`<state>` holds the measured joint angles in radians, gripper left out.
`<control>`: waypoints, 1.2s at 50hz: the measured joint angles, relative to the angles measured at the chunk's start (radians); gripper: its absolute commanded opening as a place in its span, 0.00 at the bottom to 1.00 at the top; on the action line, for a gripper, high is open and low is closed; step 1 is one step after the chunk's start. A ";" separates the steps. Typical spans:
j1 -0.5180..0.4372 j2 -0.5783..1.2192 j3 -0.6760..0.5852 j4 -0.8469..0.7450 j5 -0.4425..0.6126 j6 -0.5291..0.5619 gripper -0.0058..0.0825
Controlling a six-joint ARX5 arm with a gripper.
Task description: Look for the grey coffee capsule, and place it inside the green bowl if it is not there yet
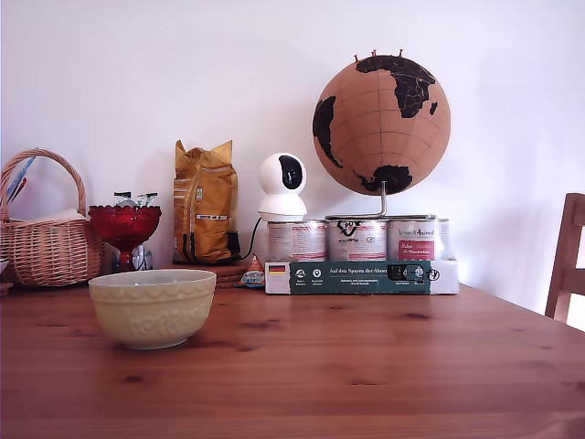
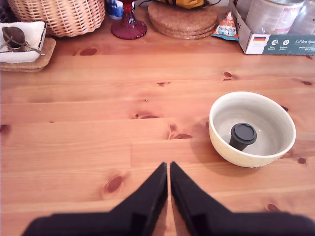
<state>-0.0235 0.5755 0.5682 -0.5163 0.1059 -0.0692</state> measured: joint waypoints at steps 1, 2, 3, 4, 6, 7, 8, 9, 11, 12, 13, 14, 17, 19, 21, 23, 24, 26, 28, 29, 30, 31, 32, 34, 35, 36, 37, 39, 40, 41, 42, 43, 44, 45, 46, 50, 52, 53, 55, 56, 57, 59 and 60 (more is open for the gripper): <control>0.000 0.000 0.000 0.000 0.000 0.000 0.04; 0.000 0.000 0.000 0.000 0.000 0.000 0.04; 0.000 0.000 0.000 0.000 0.000 0.000 0.04; 0.000 0.000 0.000 0.000 0.000 0.000 0.04; 0.000 0.000 0.000 0.000 0.000 0.000 0.04; 0.000 0.000 0.000 0.000 0.000 0.000 0.04; 0.000 0.000 0.000 0.000 0.000 0.000 0.04; 0.000 0.000 0.000 0.000 0.000 0.000 0.04; 0.000 0.000 0.000 0.000 0.000 0.000 0.04; 0.000 0.000 0.000 0.000 0.000 0.000 0.04; 0.000 0.000 0.000 0.000 0.000 0.000 0.04; 0.000 0.000 0.000 0.000 0.000 0.000 0.04; 0.000 0.000 0.000 0.000 0.000 0.000 0.04; 0.000 0.000 0.000 0.000 0.000 0.000 0.04; 0.000 0.000 0.000 0.000 0.000 0.000 0.04; 0.000 0.000 0.000 0.000 0.000 0.000 0.04; 0.000 0.000 0.000 0.000 0.000 0.000 0.04; 0.000 0.000 0.000 0.000 0.000 0.000 0.04; 0.000 0.000 0.000 0.000 0.000 0.000 0.04; 0.000 0.000 0.000 0.000 0.000 0.000 0.04; 0.000 0.000 0.000 0.000 0.000 0.000 0.04; 0.000 0.000 0.000 0.000 0.000 0.000 0.04; 0.000 0.000 0.000 0.000 0.000 0.000 0.04; 0.000 0.000 0.000 0.000 0.000 0.000 0.04; 0.000 0.000 0.000 0.000 0.000 0.000 0.04; 0.000 0.000 0.000 0.000 0.000 0.000 0.04; 0.000 0.000 0.000 0.000 0.000 0.000 0.04; 0.000 0.000 0.000 0.000 0.000 0.000 0.04; 0.000 0.000 0.000 0.000 0.000 0.000 0.04; 0.000 0.000 0.000 0.000 0.000 0.000 0.04; 0.000 0.000 0.000 0.000 0.000 0.000 0.04; 0.000 0.000 0.000 0.000 0.000 0.000 0.04; 0.000 0.000 0.000 0.000 0.000 0.000 0.04; 0.000 0.000 0.000 0.001 0.000 0.000 0.04; 0.000 0.000 0.000 0.004 -0.001 0.000 0.04; 0.000 0.000 0.000 0.035 -0.002 0.000 0.04; 0.000 0.000 0.000 0.069 -0.002 0.000 0.04; 0.000 0.000 0.000 0.091 -0.002 0.002 0.04; 0.000 0.000 0.000 0.131 -0.002 0.008 0.04; 0.000 0.000 0.000 0.150 -0.002 0.013 0.04; 0.000 0.000 0.000 0.172 -0.002 0.017 0.04; 0.000 0.000 0.000 0.212 -0.002 0.021 0.04; 0.000 0.000 0.000 0.231 -0.002 0.021 0.04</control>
<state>-0.0235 0.5758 0.5682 -0.2852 0.1040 -0.0479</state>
